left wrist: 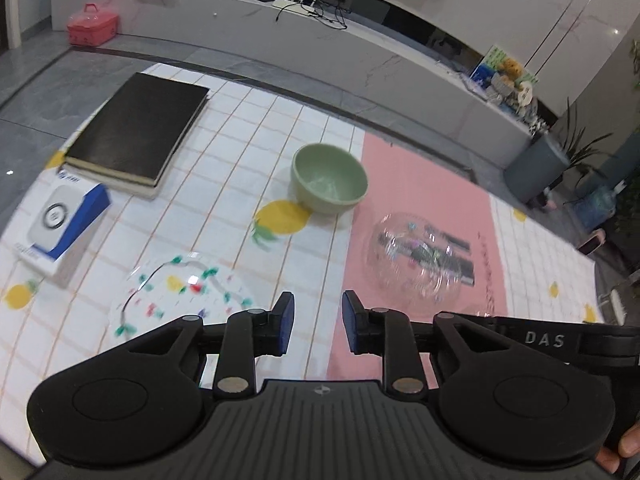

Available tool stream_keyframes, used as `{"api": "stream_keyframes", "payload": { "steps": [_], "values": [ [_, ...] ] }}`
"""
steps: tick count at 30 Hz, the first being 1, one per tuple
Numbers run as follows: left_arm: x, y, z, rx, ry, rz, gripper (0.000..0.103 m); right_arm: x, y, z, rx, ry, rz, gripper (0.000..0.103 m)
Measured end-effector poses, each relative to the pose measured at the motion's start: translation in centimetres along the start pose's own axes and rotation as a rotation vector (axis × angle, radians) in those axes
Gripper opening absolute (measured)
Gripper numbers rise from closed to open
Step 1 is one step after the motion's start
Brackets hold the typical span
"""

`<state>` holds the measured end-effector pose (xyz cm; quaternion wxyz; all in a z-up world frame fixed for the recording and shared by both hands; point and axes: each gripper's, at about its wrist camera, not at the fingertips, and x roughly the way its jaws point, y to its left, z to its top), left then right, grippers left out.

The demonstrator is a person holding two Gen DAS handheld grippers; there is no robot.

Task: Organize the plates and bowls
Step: 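Reach the left tool to the pale green bowl rim and close on it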

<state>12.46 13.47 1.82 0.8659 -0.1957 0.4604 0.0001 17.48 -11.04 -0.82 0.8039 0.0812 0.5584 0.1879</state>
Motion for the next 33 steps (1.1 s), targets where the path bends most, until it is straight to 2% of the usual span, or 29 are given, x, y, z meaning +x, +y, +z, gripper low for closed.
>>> {"api": "stream_keyframes", "payload": {
  "steps": [4,9,12,19,23,28,30,33],
  "values": [
    [2.0,0.8,1.9,-0.008,-0.034,-0.018,0.038,1.7,0.0,2.1,0.027,-0.02,0.01,0.045],
    [4.4,1.7,4.7,-0.081,-0.056,-0.075,0.039,4.0,-0.2,5.4,0.088,-0.043,0.033,0.045],
    [6.3,1.6,6.5,-0.091,-0.063,-0.093,0.041,5.6,0.0,7.6,0.104,-0.059,0.026,0.044],
    [11.6,0.8,9.0,-0.06,-0.006,-0.019,0.041,9.7,0.4,11.2,0.087,-0.027,-0.008,0.041],
    [13.7,1.4,9.2,-0.086,0.02,0.021,0.041,11.9,0.3,11.9,0.096,-0.002,-0.009,0.037],
    [15.3,1.9,9.5,-0.115,0.044,0.035,0.041,14.1,-0.1,12.0,0.134,0.028,-0.005,0.028],
    [15.9,1.8,9.5,-0.109,0.057,0.048,0.037,14.5,-0.2,11.8,0.151,0.031,0.007,0.025],
    [16.7,1.9,9.3,-0.115,0.093,0.065,0.019,15.0,-0.1,11.6,0.155,0.034,0.032,0.02]
  ]
}}
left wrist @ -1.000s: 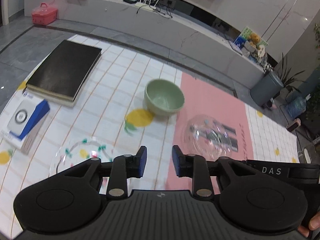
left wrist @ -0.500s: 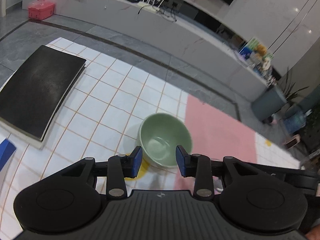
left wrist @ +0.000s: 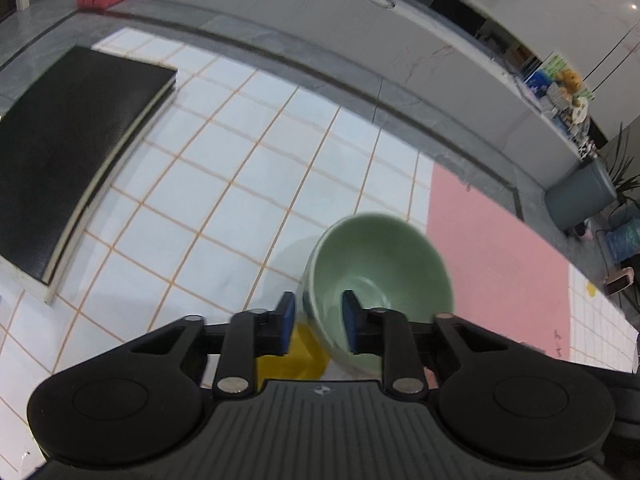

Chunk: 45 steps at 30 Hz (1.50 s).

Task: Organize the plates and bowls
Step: 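Reach the left tool to the pale green bowl rim and close on it, then carry the pale green bowl with the left tool and lower it into the steel bowls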

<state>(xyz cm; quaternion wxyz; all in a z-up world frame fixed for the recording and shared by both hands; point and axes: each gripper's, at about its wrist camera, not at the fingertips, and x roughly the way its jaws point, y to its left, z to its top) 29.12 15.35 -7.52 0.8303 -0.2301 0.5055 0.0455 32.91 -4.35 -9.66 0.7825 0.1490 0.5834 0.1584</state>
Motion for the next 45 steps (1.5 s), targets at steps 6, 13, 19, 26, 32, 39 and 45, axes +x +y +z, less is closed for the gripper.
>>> {"api": "stream_keyframes", "payload": {
  "steps": [6,13,19,26,32,39,45],
  "values": [
    [-0.2,0.1,-0.4,-0.013,-0.007,0.007,0.015,0.3,-0.2,-0.1,0.019,-0.001,0.013,0.018],
    [-1.8,-0.8,-1.3,0.014,-0.016,0.028,0.014,-1.5,-0.2,-1.4,0.019,0.015,0.018,0.017],
    [-5.3,-1.3,-3.2,0.015,-0.02,0.052,0.013,-4.9,0.3,-3.9,0.006,0.015,0.042,0.017],
    [-10.2,-1.8,-5.8,0.002,-0.034,0.054,0.013,-10.1,0.6,-7.6,0.008,0.002,0.081,0.017],
    [-14.0,-2.0,-8.6,-0.019,-0.052,0.029,0.013,-14.3,0.1,-11.2,0.007,-0.013,0.118,0.017],
    [-18.3,-2.0,-13.0,-0.031,-0.081,0.021,0.013,-18.3,-0.5,-15.9,-0.015,-0.031,0.161,0.017],
    [-21.0,-2.3,-17.2,-0.024,-0.11,0.046,0.013,-20.3,-1.4,-20.2,-0.028,-0.025,0.185,0.017]
  ]
}}
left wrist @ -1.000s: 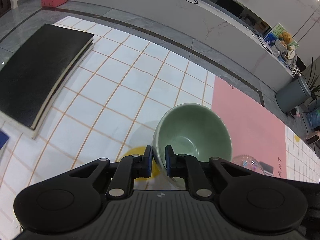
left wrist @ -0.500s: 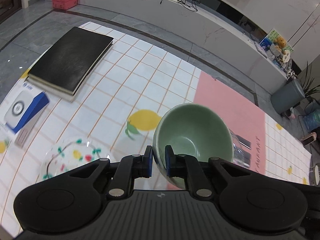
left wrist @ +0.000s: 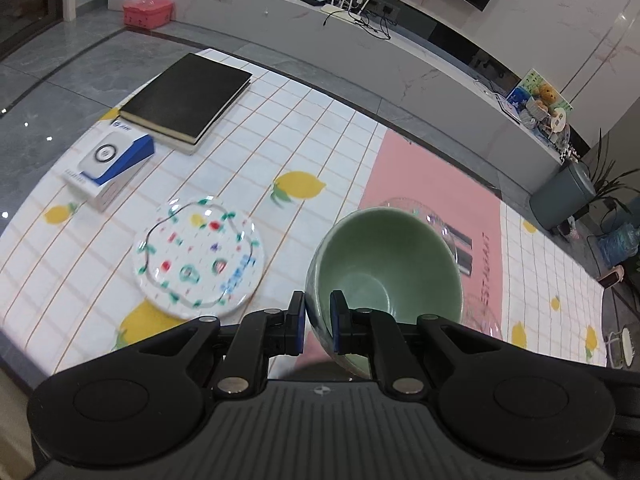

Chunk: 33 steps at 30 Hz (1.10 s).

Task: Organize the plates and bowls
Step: 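Carry the pale green bowl with the left tool and lower it into the steel bowls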

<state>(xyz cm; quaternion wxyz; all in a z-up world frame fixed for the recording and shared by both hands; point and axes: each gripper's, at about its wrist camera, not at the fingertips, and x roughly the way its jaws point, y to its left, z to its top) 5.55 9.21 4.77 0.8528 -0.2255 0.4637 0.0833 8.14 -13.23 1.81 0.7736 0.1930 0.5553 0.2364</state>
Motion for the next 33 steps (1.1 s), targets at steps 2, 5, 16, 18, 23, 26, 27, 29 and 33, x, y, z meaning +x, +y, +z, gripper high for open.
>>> {"api": "stream_keyframes", "payload": {
  "steps": [2,5,16,18,23,26,27,29,33],
  "values": [
    [-0.6,0.2,-1.1,-0.007,0.001,-0.002,0.013,-0.5,-0.3,-1.1,-0.005,0.016,0.007,0.017],
    [-1.2,0.9,-2.4,-0.039,0.015,-0.013,0.013,-0.8,-1.0,-2.6,-0.001,0.037,0.023,0.017],
    [-0.3,1.9,-6.1,-0.066,0.099,-0.011,0.014,0.2,-3.6,-5.2,0.037,0.123,0.019,0.016],
    [-0.2,2.1,-6.4,-0.065,0.11,-0.009,0.014,0.3,-3.6,-5.4,0.036,0.13,0.015,0.016],
    [-0.2,2.3,-7.0,-0.057,0.133,-0.016,0.015,0.3,-3.8,-5.8,0.034,0.145,0.011,0.016],
    [0.0,2.1,-7.2,-0.045,0.138,-0.008,0.015,0.8,-4.3,-5.9,0.044,0.162,0.009,0.016],
    [0.2,2.0,-7.3,-0.038,0.14,-0.004,0.015,0.9,-4.4,-5.9,0.044,0.168,0.005,0.015],
    [0.5,1.8,-7.5,-0.019,0.149,0.006,0.015,1.3,-4.5,-6.0,0.04,0.176,-0.006,0.015],
    [1.1,1.7,-7.8,0.011,0.17,0.032,0.015,1.9,-4.3,-6.0,0.012,0.184,-0.03,0.015]
  ]
}}
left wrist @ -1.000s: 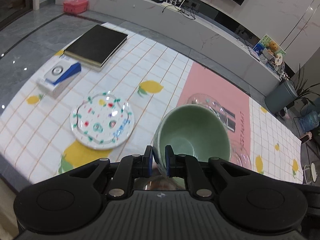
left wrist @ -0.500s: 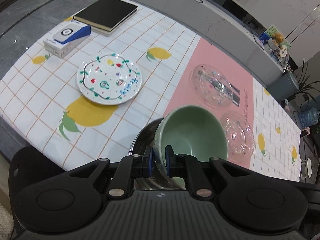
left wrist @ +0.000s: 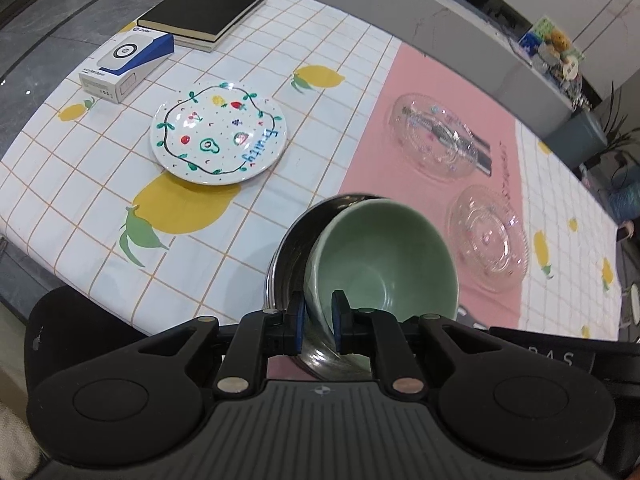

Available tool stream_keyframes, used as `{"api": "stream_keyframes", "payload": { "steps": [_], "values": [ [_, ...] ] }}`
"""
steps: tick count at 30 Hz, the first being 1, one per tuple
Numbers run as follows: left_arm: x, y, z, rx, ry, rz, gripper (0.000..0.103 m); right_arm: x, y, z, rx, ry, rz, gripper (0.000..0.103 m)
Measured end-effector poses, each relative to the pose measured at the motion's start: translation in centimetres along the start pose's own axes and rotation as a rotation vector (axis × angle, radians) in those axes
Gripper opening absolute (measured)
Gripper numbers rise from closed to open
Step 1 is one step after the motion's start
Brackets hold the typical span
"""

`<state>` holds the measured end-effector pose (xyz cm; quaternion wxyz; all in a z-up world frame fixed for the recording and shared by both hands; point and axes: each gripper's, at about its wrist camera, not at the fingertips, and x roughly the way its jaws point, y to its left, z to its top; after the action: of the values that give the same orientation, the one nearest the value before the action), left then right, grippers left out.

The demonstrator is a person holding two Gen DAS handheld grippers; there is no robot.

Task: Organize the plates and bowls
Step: 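Carry the pale green bowl with the left tool and lower it into the steel bowls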

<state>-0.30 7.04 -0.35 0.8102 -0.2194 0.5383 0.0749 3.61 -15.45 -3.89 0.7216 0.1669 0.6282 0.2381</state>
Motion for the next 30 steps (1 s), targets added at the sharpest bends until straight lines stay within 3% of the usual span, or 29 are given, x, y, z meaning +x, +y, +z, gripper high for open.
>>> {"api": "stream_keyframes", "payload": {
  "steps": [17,25,30],
  "values": [
    [0.8,0.1,0.4,0.009,0.022,0.005,0.023,1.6,1.4,0.5,-0.102,0.003,-0.108,0.017],
    [0.3,0.1,0.5,0.018,0.01,0.0,0.024,0.2,2.4,0.7,-0.14,-0.034,-0.111,0.033],
    [-0.1,0.2,0.6,0.024,-0.006,-0.001,0.024,-0.8,2.5,1.0,-0.145,-0.063,-0.109,0.034]
  ]
}}
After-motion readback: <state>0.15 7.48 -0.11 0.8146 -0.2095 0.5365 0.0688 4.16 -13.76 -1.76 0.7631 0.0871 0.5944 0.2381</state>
